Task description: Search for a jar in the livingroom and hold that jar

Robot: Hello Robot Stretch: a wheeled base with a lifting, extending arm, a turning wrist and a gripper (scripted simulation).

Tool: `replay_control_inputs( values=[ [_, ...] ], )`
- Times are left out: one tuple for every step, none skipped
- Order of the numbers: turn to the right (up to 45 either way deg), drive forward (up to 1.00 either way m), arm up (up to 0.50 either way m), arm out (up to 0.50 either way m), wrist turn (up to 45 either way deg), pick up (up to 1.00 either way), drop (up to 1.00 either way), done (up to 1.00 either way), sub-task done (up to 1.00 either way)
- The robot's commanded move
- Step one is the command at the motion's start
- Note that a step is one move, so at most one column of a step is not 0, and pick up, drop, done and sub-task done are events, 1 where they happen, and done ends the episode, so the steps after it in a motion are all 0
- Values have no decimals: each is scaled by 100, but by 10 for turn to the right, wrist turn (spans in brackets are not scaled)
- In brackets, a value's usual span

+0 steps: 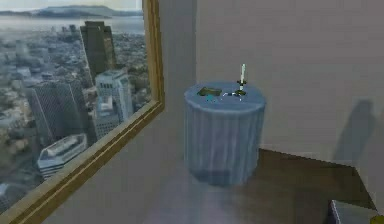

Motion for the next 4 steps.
replay_control_inputs(
  values=[
    [-150,0,0,0,0,0,0,0,0],
    [0,10,0,0,0,0,0,0,0],
    [-120,0,0,0,0,0,0,0,0],
    [0,0,50,0,0,0,0,0,0]
  ],
)
